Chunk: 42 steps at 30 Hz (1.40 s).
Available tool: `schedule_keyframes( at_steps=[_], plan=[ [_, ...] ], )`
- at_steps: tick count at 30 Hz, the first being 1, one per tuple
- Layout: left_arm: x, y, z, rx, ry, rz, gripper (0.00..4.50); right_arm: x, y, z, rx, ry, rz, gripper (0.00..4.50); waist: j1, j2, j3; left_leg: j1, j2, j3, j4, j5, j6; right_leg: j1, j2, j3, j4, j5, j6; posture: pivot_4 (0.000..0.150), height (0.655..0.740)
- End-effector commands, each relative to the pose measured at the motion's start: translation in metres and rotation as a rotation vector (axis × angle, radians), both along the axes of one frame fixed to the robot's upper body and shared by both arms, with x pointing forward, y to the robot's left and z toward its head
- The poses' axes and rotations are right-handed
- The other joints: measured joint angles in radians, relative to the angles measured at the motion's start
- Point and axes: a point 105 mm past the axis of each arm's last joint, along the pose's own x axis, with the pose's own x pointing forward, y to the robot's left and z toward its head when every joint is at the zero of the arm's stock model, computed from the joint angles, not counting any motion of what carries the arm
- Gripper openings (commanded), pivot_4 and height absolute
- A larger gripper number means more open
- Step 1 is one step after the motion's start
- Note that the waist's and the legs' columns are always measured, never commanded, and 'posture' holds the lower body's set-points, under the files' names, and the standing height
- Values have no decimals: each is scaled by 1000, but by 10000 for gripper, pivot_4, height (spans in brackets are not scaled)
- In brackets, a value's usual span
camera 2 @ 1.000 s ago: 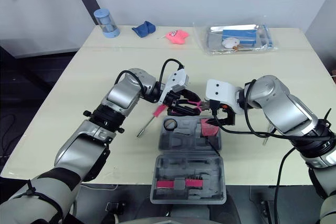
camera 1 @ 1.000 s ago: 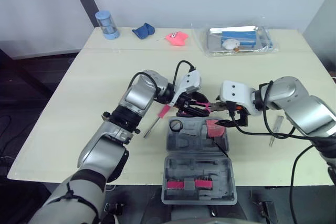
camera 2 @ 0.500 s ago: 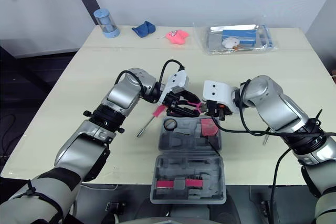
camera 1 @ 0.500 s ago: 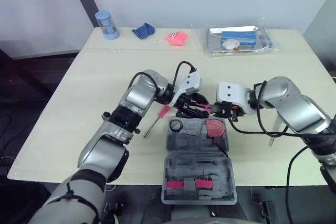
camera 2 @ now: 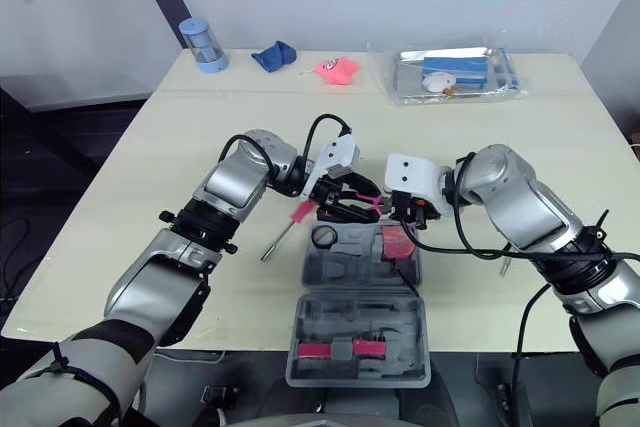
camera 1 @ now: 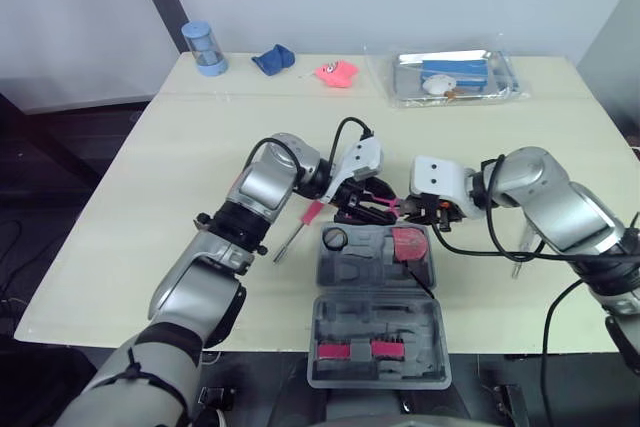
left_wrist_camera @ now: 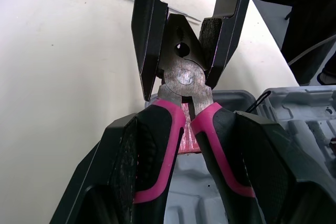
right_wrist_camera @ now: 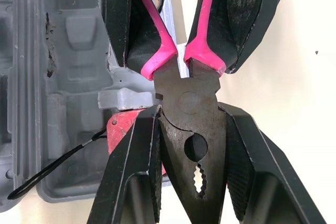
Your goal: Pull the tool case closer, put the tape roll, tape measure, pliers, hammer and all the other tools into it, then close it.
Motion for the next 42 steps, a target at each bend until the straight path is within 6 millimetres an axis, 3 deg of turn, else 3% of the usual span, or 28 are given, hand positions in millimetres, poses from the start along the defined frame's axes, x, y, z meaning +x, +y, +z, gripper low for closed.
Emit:
schedule_keyframes(
  at_steps=[1,4,8,9,13,18,21,26,32,42],
  plan=[
    [2,-2,15,-42,-33,-6,23939,3,1,17,47,-66,-2,9947,0,0,0,0,0,0,0,0,0,0,0,0,0,0,0,1500,7400],
    [3,1,17,-46,-28,-6,23939,2,-1,16,47,-62,-5,9947,0,0,0,0,0,0,1,0,0,0,0,0,1,0,0,1500,7400],
    [4,7,23,-75,-40,5,42529,-1,-4,16,49,-53,-7,9947,0,0,0,0,0,0,2,0,0,0,0,0,2,0,0,1500,7400],
    [3,9,25,-85,-42,2,44189,-2,-5,17,49,-50,-8,9947,0,0,0,0,0,0,2,0,0,0,0,0,2,0,0,1500,7400],
    [-5,25,34,-151,-15,-7,44189,-7,-12,15,44,-29,-17,9947,-5,0,0,0,0,0,2,0,0,0,0,0,3,0,0,1500,7400],
    [-21,59,38,-201,4,-14,44189,-19,-24,10,3,9,-17,9947,-18,0,0,0,0,0,2,0,0,0,0,0,3,0,0,1500,7400],
    [-52,92,38,-238,14,-64,44189,-33,-31,2,-67,47,11,9947,-27,2,1,0,0,0,3,0,1,0,0,0,5,0,0,1500,7400],
    [-86,120,32,-247,-1,-69,44189,-38,-31,-3,-113,55,17,9947,-32,2,1,2,1,0,1,-2,3,-2,0,2,7,-1,-1,1500,7400],
    [-105,153,19,-158,-8,-4,44189,-40,-22,-8,-152,55,46,9947,-19,2,1,3,1,1,2,-2,4,-2,0,2,8,-1,-1,1500,7400],
    [-118,180,12,-148,-18,58,44189,-39,6,-25,-207,52,65,9947,-20,3,2,2,1,1,2,-3,4,-2,0,2,8,-1,-1,1500,7400]
  ],
)
